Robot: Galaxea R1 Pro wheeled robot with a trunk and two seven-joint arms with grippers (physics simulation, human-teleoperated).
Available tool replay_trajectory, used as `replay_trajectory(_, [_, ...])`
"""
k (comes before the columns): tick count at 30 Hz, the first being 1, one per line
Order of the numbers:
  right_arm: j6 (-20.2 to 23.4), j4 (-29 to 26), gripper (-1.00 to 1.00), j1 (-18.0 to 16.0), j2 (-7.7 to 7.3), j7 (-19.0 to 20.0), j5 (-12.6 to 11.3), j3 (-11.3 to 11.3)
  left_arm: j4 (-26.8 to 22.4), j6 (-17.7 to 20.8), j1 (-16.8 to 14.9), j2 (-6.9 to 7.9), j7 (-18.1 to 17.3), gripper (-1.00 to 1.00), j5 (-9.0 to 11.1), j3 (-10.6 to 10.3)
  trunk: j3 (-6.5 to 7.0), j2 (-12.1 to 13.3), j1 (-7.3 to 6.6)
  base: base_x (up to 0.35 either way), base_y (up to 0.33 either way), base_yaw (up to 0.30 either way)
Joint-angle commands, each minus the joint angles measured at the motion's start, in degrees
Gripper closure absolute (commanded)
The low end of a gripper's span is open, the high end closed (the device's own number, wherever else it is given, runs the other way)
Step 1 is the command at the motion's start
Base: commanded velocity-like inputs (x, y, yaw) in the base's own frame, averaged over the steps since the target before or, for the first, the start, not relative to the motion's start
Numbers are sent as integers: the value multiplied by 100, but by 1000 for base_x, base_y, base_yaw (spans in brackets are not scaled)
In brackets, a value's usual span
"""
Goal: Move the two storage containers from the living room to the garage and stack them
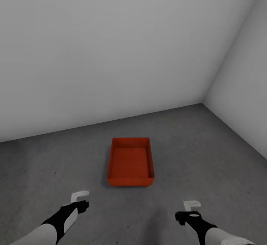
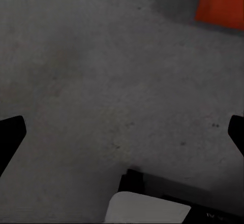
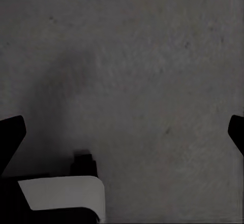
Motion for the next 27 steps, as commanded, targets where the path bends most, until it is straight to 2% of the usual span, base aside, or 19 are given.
replay_trajectory(1, [15, 65, -100, -2, 4, -15, -54, 51, 31, 33, 0, 0, 17, -100, 42, -1, -7, -7, 2, 0, 0, 0])
replay_trajectory(3, [25, 274, -100, 1, 18, -13, -50, 51, 242, 32, 0, 0, 15, -100, 48, -2, -7, -7, 2, 0, 0, 0])
replay_trajectory(8, [41, 387, -100, 93, 31, -11, -51, 51, 861, 6, 0, -10, 9, -100, 35, -9, -7, -7, 2, 0, 0, 0])
replay_trajectory(11, [19, 405, -100, 431, 30, -11, -40, 53, 1170, 4, 5, -16, 6, -100, 46, -8, -7, -7, 2, 0, 0, 0])
replay_trajectory(14, [4, 410, -100, 723, 34, -11, -33, 57, 1264, 5, 26, -19, 5, -100, 55, -6, -7, -7, 2, 0, 0, 0])
replay_trajectory(16, [-3, 412, -100, 896, 36, -11, -30, 59, 1296, 1, 123, -32, 5, -100, 53, -7, -7, -7, 2, 0, 0, 0])
replay_trajectory(17, [-51, 413, -100, 1119, 40, 5, -29, 60, 1314, -6, 354, -76, -1, -100, 38, -5, -7, -7, 2, 0, 0, 0])
replay_trajectory(20, [-175, 414, -100, 1416, 45, 16, -15, 64, 1323, -60, 553, -108, -3, -100, 34, -4, -7, -7, 2, 0, 0, 0])
replay_trajectory(21, [-256, 414, -100, 1577, 43, 21, 25, 66, 1325, -133, 641, -117, -4, -100, 38, -5, -7, -7, 2, 0, 0, 0])
replay_trajectory(23, [-411, 414, -100, 1904, 45, 83, 286, 68, 1328, -371, 884, -124, -4, -100, 42, -4, -7, -7, 2, 0, 0, 0])
replay_trajectory(27, [-478, 414, -100, 2078, 52, 279, 626, 69, 1329, -578, 1139, -142, -3, -100, 43, -4, -7, -7, 2, 0, 0, 0])
